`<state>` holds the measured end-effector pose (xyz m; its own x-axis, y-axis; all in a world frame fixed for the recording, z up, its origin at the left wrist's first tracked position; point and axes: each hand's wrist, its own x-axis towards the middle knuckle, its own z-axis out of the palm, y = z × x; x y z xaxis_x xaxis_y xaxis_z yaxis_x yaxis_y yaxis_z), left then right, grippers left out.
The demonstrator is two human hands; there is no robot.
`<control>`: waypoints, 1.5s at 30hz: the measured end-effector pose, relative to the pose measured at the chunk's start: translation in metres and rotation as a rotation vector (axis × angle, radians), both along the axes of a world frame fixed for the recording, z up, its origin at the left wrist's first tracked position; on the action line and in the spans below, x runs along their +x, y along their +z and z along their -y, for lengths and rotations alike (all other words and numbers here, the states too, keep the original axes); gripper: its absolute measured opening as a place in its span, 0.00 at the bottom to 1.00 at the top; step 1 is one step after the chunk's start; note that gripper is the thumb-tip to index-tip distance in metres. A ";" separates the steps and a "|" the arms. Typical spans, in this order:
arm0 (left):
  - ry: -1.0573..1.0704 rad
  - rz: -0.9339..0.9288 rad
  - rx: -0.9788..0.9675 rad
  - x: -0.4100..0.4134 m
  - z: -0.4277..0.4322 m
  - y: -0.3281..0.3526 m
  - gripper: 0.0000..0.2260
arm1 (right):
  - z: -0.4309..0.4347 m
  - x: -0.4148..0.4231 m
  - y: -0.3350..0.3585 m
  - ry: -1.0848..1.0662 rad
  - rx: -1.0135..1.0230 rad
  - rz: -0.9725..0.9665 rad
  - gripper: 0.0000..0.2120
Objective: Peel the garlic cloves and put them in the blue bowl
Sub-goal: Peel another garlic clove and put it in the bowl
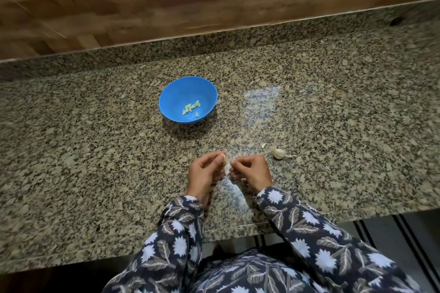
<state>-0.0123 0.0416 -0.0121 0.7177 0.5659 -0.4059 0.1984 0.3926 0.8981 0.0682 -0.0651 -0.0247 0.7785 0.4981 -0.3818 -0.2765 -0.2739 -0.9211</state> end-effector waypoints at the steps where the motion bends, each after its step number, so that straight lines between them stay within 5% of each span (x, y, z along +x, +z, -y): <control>1: 0.045 0.042 -0.128 0.000 0.001 0.001 0.07 | 0.001 -0.001 -0.001 -0.002 -0.020 0.018 0.10; 4: 0.097 0.100 -0.272 0.000 0.002 0.003 0.08 | 0.003 -0.004 -0.002 -0.056 -0.082 0.091 0.06; 12: 0.050 0.062 -0.119 -0.003 0.004 -0.004 0.09 | 0.007 -0.003 0.007 0.006 -0.260 0.344 0.08; 20: -0.033 0.033 -0.017 -0.004 0.005 -0.004 0.09 | 0.005 -0.007 0.011 0.104 -0.216 0.511 0.12; 31: -0.044 0.044 0.231 -0.002 0.010 -0.001 0.08 | 0.004 0.000 0.016 0.135 -0.247 0.536 0.11; 45: -0.063 -0.021 0.293 0.000 0.003 -0.010 0.10 | 0.002 0.007 0.014 0.211 -0.209 0.438 0.12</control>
<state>-0.0121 0.0388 -0.0220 0.7481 0.6159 -0.2469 0.2336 0.1039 0.9668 0.0748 -0.0670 -0.0109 0.7784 0.6093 -0.1511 0.2028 -0.4719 -0.8580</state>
